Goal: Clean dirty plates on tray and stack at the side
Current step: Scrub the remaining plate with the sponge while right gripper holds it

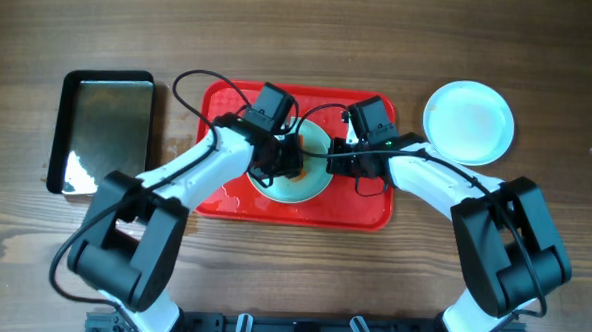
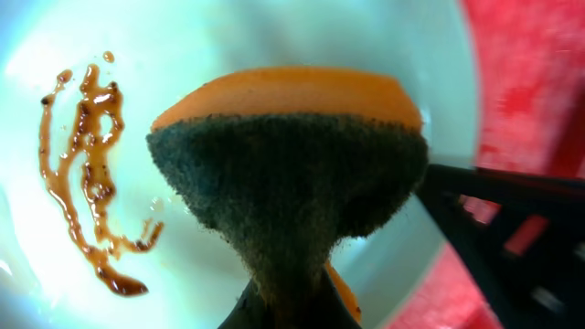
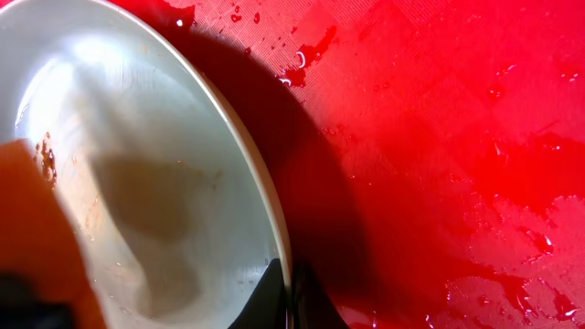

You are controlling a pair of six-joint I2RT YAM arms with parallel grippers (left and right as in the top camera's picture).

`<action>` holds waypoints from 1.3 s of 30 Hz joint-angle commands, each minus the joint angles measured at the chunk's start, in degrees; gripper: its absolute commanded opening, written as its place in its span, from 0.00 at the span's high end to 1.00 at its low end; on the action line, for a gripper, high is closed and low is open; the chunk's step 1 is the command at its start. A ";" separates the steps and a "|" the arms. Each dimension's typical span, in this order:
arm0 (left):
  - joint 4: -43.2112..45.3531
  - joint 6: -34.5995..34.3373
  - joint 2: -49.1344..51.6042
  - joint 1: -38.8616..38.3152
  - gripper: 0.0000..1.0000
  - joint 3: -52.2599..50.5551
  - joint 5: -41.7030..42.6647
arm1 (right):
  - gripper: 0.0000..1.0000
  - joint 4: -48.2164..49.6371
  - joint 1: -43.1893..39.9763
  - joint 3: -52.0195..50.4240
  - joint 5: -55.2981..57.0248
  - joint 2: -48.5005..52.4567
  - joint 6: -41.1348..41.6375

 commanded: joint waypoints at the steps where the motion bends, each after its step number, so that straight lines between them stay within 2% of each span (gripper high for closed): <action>1: 0.22 0.68 2.43 -2.03 0.96 -0.20 -8.24 | 0.96 -0.72 0.20 -0.52 1.01 1.20 0.55; 5: 0.48 0.92 2.60 -4.22 0.94 -0.20 -15.08 | 0.96 -0.79 0.20 -0.52 0.98 1.20 0.55; 7: 0.44 1.57 2.60 -4.66 0.55 -0.17 -16.28 | 0.96 -0.94 0.20 -0.52 1.01 1.20 0.35; 8: 0.46 1.55 2.49 -4.59 0.50 -0.17 -16.65 | 0.96 -1.05 0.20 -0.52 1.01 1.20 0.04; 12: 0.42 1.55 0.33 -4.44 0.51 1.03 -17.16 | 0.96 -1.40 0.20 -0.52 1.03 1.20 -0.09; 15: 0.42 1.55 -1.33 -4.44 0.59 1.36 -17.18 | 0.96 -1.40 0.20 -0.52 1.03 1.20 -0.09; 19: 1.29 1.53 -1.79 -4.37 0.63 1.36 -17.62 | 0.96 -1.40 0.20 -0.52 1.01 1.20 -0.11; 24: 1.44 0.79 -1.73 -4.94 0.75 1.33 -16.63 | 0.96 -1.42 0.20 -0.52 1.01 1.20 -0.07; 27: 1.53 -1.25 -1.42 -5.27 0.79 1.33 -16.06 | 0.96 -1.57 0.20 -0.52 0.98 1.20 -0.09; 32: 3.63 -2.40 1.27 -5.35 0.79 1.33 -14.34 | 0.95 -2.16 0.20 -0.52 1.01 1.20 -0.13; 34: 3.89 -2.40 1.27 -5.35 0.85 1.33 -14.34 | 0.96 -2.27 0.20 -0.52 1.01 1.20 -0.11; 35: 3.82 -2.40 1.27 -5.35 0.96 1.33 -14.36 | 0.95 -2.32 0.20 -0.52 0.98 1.20 -0.11; 39: 3.56 -2.38 1.49 -5.35 0.96 1.33 -14.32 | 0.96 -2.51 0.20 -0.52 1.01 1.20 -0.13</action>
